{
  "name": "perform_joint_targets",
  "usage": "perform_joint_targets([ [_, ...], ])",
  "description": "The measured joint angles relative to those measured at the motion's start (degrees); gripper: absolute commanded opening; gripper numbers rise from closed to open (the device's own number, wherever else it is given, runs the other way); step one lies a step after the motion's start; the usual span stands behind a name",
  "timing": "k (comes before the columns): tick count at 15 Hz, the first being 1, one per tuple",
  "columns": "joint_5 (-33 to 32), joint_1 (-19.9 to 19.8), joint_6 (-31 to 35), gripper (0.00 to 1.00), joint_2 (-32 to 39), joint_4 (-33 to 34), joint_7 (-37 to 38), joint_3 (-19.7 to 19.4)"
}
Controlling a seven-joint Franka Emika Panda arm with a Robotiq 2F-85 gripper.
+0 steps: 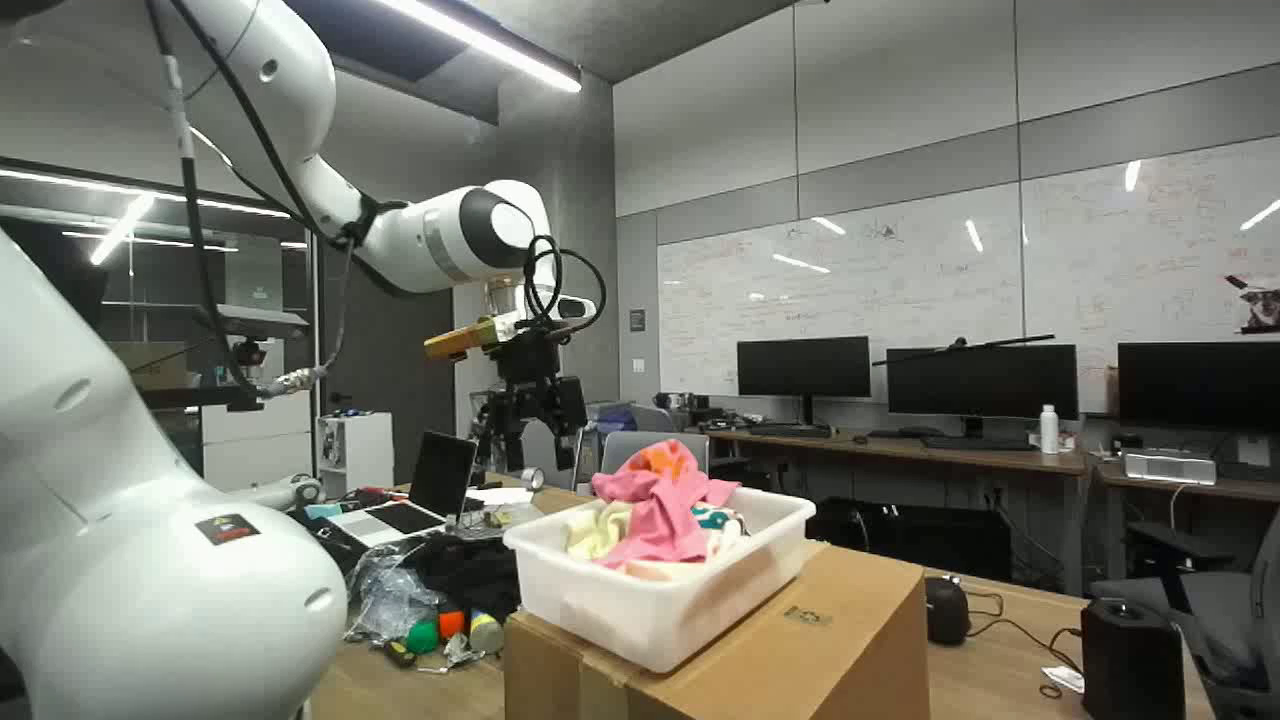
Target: Take the t-shirts and towel out of the white container and put them on the tabletop
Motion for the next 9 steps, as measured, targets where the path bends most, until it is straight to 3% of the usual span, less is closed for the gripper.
perform_joint_targets([
  [5, -0.2, 0.1, 0.3, 1.00, 0.1, 0.3, 0.0, 0.0],
  [9, -3.3, -0.2, 7.1, 1.00, 2.6, 0.3, 0.1, -0.4],
])
